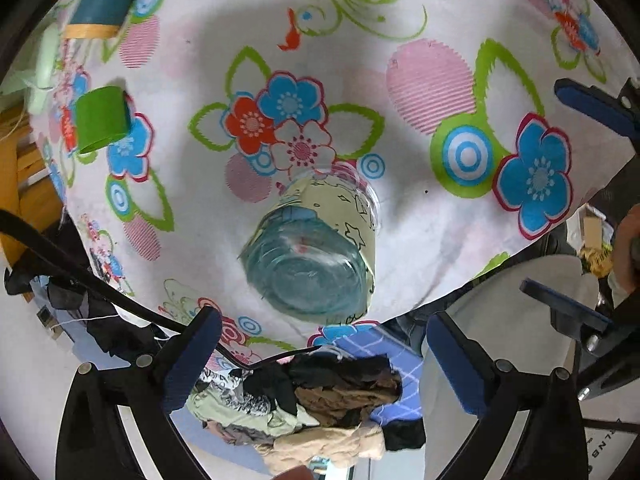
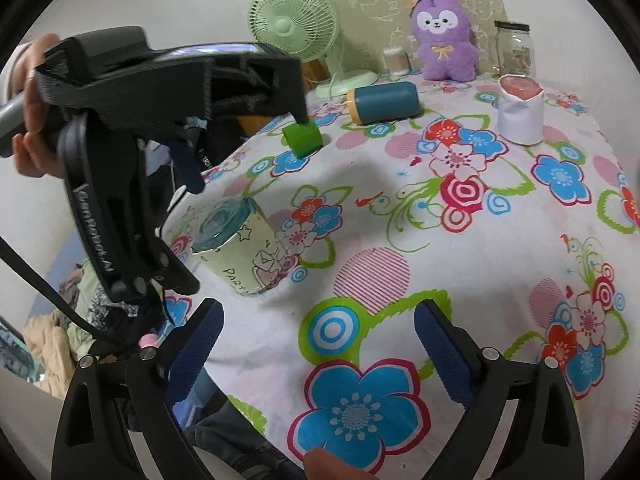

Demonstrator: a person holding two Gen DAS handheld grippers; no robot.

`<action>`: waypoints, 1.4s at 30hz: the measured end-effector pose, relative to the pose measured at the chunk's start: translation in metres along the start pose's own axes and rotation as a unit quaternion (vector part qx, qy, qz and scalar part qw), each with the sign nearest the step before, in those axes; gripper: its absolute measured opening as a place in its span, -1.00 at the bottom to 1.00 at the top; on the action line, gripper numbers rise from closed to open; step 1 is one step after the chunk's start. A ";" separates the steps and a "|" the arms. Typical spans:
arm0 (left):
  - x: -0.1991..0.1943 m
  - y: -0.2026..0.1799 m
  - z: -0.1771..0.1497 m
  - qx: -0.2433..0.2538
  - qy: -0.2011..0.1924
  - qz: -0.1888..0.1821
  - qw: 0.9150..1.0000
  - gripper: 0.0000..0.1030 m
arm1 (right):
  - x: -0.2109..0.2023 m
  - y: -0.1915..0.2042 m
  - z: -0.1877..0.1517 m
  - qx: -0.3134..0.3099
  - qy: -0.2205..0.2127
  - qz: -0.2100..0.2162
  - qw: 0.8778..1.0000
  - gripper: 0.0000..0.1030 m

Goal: Flip cup upside down
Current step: 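Lower the inverted cup onto the tablecloth and open the right gripper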

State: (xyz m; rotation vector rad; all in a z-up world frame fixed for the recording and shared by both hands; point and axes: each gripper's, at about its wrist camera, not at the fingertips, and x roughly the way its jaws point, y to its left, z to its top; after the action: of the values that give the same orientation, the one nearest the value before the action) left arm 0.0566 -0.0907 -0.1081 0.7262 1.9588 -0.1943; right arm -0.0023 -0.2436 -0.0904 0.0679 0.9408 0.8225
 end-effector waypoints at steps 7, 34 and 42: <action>-0.021 0.005 -0.019 -0.023 -0.070 -0.023 0.997 1.00 | -0.007 0.007 0.008 -0.006 -0.010 -0.018 1.000 0.91; -0.022 0.034 -0.108 -0.153 -0.353 -0.064 0.921 1.00 | -0.027 0.071 0.040 -0.076 -0.057 -0.078 0.992 0.97; -0.016 0.043 -0.126 -0.187 -0.427 -0.087 0.880 1.00 | -0.033 0.086 0.048 -0.087 -0.068 -0.092 0.990 0.97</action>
State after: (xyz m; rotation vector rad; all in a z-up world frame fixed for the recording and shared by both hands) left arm -0.0100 -0.0083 -0.0255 0.1407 1.1462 -0.1926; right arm -0.0288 -0.1915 -0.0047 -0.1126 0.7312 0.7158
